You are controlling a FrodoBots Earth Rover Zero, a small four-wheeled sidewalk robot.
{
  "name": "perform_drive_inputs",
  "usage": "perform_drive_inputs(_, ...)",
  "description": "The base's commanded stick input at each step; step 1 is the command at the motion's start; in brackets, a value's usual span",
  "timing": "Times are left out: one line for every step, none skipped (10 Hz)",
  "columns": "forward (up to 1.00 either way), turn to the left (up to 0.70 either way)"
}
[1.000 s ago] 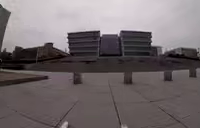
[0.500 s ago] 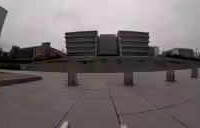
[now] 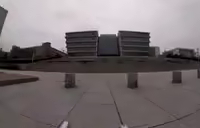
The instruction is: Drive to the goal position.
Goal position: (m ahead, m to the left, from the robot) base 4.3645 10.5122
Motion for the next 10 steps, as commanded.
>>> perform_drive_inputs(0.70,0.00)
perform_drive_inputs(0.70,0.00)
perform_drive_inputs(0.70,0.00)
perform_drive_inputs(0.70,0.00)
perform_drive_inputs(0.70,0.00)
perform_drive_inputs(0.70,0.00)
perform_drive_inputs(0.70,0.00)
perform_drive_inputs(0.70,0.00)
perform_drive_inputs(0.70,0.00)
perform_drive_inputs(0.70,0.00)
